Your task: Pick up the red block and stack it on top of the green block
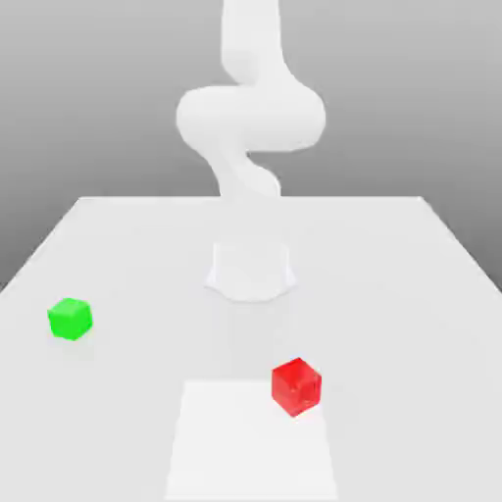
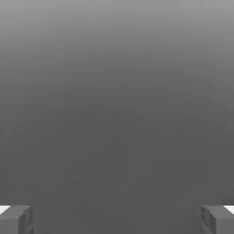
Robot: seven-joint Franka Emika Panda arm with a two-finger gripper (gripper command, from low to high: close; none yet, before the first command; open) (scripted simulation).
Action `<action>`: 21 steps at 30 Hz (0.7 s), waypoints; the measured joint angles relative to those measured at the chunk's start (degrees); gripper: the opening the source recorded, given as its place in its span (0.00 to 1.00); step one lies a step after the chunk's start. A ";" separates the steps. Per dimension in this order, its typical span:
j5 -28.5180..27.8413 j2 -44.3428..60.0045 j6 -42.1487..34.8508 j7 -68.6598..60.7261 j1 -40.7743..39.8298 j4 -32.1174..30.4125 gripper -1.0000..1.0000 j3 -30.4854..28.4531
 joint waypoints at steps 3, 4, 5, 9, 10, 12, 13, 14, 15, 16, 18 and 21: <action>-0.05 5.66 4.14 -3.47 1.93 -4.94 0.50 -0.48; -0.06 7.52 5.48 -4.63 2.58 -6.55 0.50 -0.65; -0.03 9.36 6.81 -5.81 3.20 -8.16 0.50 -0.80; 0.01 16.83 12.23 -10.51 5.57 -14.64 0.50 -1.25; 0.02 18.75 13.62 -11.73 6.16 -16.30 0.50 -1.34; 0.02 22.75 16.49 -14.22 7.35 -19.69 0.50 -1.49; 0.03 24.85 17.98 -15.52 7.92 -21.45 0.50 -1.52; 0.02 27.05 19.53 -16.85 8.49 -23.24 0.50 -1.53; 0.02 29.37 21.16 -18.23 9.00 -25.09 0.50 -1.45; -0.03 31.85 22.89 -19.65 9.50 -27.00 0.50 -1.34; -0.07 38.13 27.52 -21.69 10.02 -29.25 0.50 -0.88; 0.13 45.23 33.33 -22.55 10.16 -29.27 0.50 -0.54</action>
